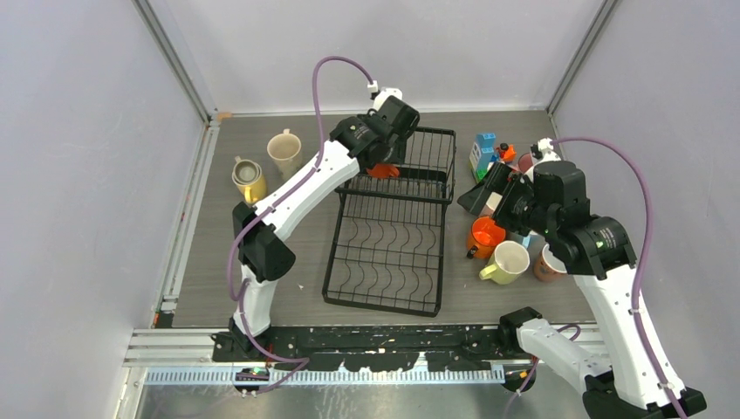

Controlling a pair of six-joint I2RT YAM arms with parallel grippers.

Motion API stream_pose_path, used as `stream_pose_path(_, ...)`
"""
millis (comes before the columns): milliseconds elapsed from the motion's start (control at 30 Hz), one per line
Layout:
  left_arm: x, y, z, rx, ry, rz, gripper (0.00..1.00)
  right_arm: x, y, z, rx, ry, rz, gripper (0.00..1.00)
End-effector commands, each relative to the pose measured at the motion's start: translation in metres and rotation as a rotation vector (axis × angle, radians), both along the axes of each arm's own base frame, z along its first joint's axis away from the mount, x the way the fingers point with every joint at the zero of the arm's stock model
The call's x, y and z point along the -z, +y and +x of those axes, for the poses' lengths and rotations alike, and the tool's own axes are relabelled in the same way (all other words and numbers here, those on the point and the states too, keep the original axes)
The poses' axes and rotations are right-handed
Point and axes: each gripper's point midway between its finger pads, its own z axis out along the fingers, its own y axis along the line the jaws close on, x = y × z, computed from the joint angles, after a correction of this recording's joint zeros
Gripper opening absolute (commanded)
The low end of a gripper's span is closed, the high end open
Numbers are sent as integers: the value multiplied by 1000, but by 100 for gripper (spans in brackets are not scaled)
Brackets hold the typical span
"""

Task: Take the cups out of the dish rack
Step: Unload the cup from the dish rack.

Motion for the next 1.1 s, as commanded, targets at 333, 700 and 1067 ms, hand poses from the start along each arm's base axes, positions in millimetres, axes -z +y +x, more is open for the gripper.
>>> stream_pose_path(333,-15,9,-10,-52,8,-37,79,-2,7,5,-16,-18,25,100)
stream_pose_path(700,-2,7,-14,-58,37,-45,57,4,8,6,-17,-10,30,100)
stream_pose_path(1067,-24,3,-13,-25,10,-124,10,-24,18,22,-41,-55,59,100)
